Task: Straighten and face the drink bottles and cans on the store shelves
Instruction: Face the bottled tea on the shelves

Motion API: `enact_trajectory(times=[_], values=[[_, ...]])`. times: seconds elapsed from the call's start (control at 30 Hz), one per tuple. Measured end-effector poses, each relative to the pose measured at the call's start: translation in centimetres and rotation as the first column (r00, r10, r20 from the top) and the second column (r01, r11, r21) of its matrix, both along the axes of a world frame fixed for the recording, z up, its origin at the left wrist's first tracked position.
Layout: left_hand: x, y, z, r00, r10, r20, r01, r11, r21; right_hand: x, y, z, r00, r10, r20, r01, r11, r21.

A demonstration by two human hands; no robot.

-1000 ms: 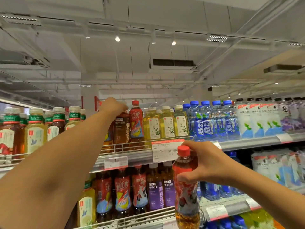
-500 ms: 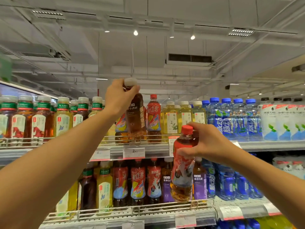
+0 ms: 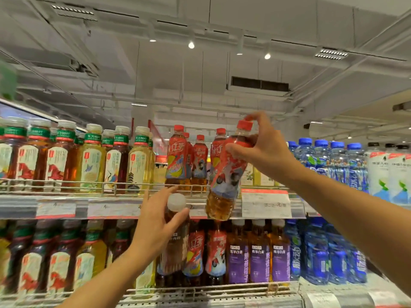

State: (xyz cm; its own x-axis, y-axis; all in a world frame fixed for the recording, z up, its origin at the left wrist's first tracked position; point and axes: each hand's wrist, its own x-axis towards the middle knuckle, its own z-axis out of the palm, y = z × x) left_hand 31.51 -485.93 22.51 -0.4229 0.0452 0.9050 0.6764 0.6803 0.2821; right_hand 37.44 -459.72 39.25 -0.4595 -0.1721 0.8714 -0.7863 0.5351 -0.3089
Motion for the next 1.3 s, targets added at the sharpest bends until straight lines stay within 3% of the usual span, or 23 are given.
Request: enact_trajectory(times=[0.1, 0.23, 0.37, 0.63, 0.73, 0.83, 0.97, 1.3], values=[[-2.2, -1.0, -1.4, 0.999, 0.028, -0.029, -0.028, 1.000, -0.003, -1.1, -1.7, 2.1, 0.993, -0.049, -0.110, 0.045, 0.998, -0.043], [-4.3, -2.1, -2.6, 0.990, 0.092, -0.106, -0.109, 0.980, -0.164, -2.4, -4.1, 4.3, 0.955, -0.184, -0.231, 0.184, 0.983, -0.022], [-4.9, -2.5, -2.9, 0.983, 0.093, -0.156, -0.120, 0.977, -0.174, -4.7, -6.4, 4.9, 0.910, -0.299, -0.288, 0.314, 0.949, 0.006], [-5.5, -2.5, -3.2, 0.972, 0.076, -0.221, -0.112, 0.982, -0.151, -9.1, -8.0, 3.8, 0.899, -0.397, -0.187, 0.406, 0.914, 0.010], [-5.9, -2.5, -3.5, 0.965, 0.063, -0.256, -0.105, 0.983, -0.153, -10.0, -9.0, 4.0, 0.862, -0.452, -0.229, 0.488, 0.862, 0.136], [-6.2, -2.6, -3.6, 0.960, 0.065, -0.272, -0.106, 0.984, -0.141, -10.7, -9.6, 4.5, 0.787, -0.523, -0.327, 0.610, 0.739, 0.287], [-6.3, -2.4, -3.7, 0.957, 0.064, -0.283, -0.105, 0.985, -0.134, -12.0, -10.0, 5.4, 0.766, -0.564, -0.309, 0.642, 0.660, 0.389], [-6.0, -2.4, -3.5, 0.955, 0.066, -0.289, -0.109, 0.985, -0.132, -13.9, -9.8, 5.3, 0.770, -0.592, -0.239, 0.634, 0.664, 0.397]])
